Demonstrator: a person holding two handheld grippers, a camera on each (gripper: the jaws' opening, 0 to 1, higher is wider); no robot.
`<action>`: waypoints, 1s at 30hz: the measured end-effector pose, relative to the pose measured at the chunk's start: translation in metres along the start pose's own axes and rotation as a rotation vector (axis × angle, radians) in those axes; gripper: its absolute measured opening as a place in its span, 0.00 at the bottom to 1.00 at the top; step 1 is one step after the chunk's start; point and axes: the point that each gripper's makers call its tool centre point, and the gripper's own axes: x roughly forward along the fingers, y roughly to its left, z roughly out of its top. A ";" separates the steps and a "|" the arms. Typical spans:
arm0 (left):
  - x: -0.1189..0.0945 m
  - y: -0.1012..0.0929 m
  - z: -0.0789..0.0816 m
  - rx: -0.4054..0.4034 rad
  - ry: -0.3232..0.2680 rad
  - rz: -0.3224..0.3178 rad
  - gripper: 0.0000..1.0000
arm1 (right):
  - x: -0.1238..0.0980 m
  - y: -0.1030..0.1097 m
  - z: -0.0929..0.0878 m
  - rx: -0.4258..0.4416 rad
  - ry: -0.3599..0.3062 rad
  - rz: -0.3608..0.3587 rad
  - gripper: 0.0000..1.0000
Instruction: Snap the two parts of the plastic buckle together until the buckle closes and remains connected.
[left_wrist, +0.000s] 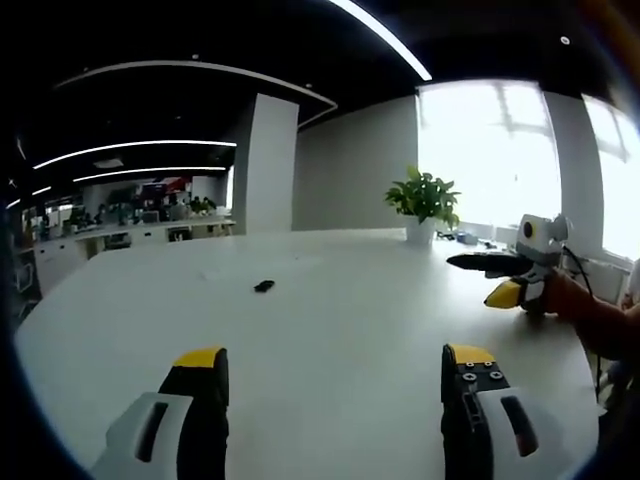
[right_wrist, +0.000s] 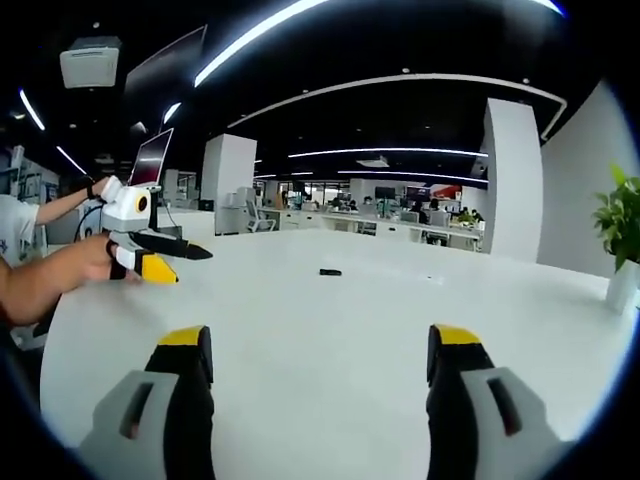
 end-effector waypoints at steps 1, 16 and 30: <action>0.000 -0.001 0.000 -0.002 -0.002 -0.002 0.89 | 0.000 0.000 0.000 0.000 0.001 0.000 0.88; -0.001 -0.005 0.006 -0.001 -0.033 -0.003 0.85 | -0.007 -0.006 0.013 -0.012 -0.051 -0.025 0.83; -0.001 -0.005 0.004 0.011 -0.025 0.005 0.84 | -0.003 -0.011 0.011 -0.041 -0.033 -0.037 0.86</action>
